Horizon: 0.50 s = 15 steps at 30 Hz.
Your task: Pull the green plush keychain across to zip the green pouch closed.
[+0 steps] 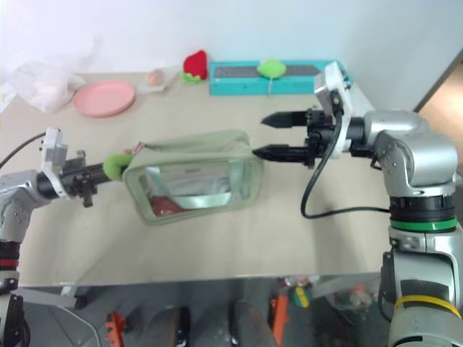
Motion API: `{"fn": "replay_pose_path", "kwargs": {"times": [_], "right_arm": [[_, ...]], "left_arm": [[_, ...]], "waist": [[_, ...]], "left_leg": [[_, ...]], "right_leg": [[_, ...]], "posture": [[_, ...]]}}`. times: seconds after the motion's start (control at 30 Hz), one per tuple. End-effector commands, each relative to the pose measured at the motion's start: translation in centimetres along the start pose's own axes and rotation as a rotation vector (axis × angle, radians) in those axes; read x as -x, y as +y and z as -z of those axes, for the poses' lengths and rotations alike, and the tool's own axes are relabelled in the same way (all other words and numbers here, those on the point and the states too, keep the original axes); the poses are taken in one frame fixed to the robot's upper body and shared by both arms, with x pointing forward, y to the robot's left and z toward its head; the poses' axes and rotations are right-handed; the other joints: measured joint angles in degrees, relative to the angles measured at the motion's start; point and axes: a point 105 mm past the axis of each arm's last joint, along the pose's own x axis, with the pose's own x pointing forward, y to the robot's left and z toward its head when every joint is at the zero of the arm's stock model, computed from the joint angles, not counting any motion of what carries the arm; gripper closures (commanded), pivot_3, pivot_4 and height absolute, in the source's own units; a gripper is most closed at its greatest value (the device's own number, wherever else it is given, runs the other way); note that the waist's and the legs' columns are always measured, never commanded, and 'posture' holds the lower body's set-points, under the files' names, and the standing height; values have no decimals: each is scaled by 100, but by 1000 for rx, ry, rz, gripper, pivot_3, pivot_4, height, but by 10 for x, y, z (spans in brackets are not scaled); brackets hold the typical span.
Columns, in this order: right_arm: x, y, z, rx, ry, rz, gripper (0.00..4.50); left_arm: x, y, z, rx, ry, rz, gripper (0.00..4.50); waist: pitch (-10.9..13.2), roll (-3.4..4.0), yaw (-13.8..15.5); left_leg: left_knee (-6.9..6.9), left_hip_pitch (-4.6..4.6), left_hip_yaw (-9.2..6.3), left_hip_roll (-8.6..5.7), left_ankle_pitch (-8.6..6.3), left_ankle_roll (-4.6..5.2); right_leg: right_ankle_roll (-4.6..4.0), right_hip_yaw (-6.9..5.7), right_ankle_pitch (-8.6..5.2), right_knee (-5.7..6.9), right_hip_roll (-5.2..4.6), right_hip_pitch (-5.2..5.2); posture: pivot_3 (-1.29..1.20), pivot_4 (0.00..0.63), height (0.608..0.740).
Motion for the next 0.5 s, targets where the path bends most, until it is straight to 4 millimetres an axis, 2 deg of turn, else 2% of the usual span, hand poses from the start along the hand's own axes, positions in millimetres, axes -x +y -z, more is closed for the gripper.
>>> {"fn": "replay_pose_path", "kwargs": {"times": [0.03,0.13,0.3,0.5], "right_arm": [[-6,17,-2,21,11,-69,0],[-9,12,12,31,72,-42,0],[-8,10,4,44,46,-33,0],[-6,10,5,47,62,-28,0]], "left_arm": [[-6,-5,-21,-61,-41,44,4076],[-6,-2,-19,-71,-24,44,4076],[-7,2,-13,-78,3,41,4076],[-9,1,-10,-79,1,48,4076]], "waist": [[0,0,1],[0,0,0],[0,0,3],[0,0,33]], "left_leg": [[0,0,0,0,0,0],[1,1,0,0,0,0],[6,0,0,-4,0,0],[6,-4,0,-5,0,0]], "right_leg": [[0,0,0,0,0,0],[0,1,0,0,0,1],[1,-1,1,0,-1,2],[2,-4,1,-1,-3,2]], "posture": [[0,150,740],[0,150,740],[0,150,740],[0,150,740]]}}
